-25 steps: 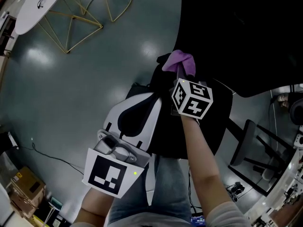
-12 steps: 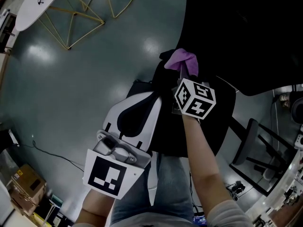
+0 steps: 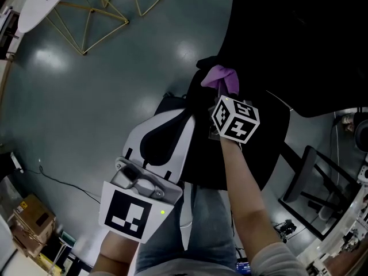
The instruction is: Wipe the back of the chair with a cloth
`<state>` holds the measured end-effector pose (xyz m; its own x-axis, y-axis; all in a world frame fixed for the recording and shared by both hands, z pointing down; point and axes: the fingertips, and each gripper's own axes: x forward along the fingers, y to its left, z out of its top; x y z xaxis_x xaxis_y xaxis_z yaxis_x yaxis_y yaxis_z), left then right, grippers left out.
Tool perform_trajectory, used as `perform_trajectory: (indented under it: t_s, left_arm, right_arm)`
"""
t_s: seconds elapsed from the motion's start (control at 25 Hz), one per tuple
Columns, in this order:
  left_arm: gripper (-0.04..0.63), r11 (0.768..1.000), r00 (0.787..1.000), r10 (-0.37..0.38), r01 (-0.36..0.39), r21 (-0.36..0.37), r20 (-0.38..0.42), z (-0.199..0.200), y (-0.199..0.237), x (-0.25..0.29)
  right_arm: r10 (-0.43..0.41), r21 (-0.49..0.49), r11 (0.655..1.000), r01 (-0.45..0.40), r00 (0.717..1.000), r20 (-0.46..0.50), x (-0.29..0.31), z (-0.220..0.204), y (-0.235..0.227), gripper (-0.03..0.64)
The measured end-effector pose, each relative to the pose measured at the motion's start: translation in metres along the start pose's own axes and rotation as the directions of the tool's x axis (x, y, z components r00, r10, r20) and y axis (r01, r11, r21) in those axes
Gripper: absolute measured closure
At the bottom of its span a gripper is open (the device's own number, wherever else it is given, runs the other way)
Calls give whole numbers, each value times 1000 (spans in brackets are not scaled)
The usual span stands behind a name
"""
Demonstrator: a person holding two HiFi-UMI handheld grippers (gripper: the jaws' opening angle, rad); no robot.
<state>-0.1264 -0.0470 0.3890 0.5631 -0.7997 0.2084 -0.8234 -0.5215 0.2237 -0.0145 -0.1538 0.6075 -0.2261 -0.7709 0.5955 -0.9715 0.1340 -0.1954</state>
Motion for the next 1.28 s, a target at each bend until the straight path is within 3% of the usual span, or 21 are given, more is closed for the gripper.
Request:
perform_trajectory:
  t_s: [0.28, 1.12, 1.28]
  left_arm:
    - [583, 1000, 1000, -10, 10, 8, -3, -1, -9, 8]
    - [583, 985, 985, -164, 167, 50, -61, -12, -89, 77]
    - [583, 979, 979, -193, 197, 50, -66, -13, -104, 90]
  right_arm:
    - [7, -44, 999, -7, 1000, 1, -5, 1, -10, 571]
    - [-173, 143, 975, 170, 985, 12, -43, -4, -160, 571]
    - [-184, 112, 977, 183, 983, 3, -49, -7, -178, 569]
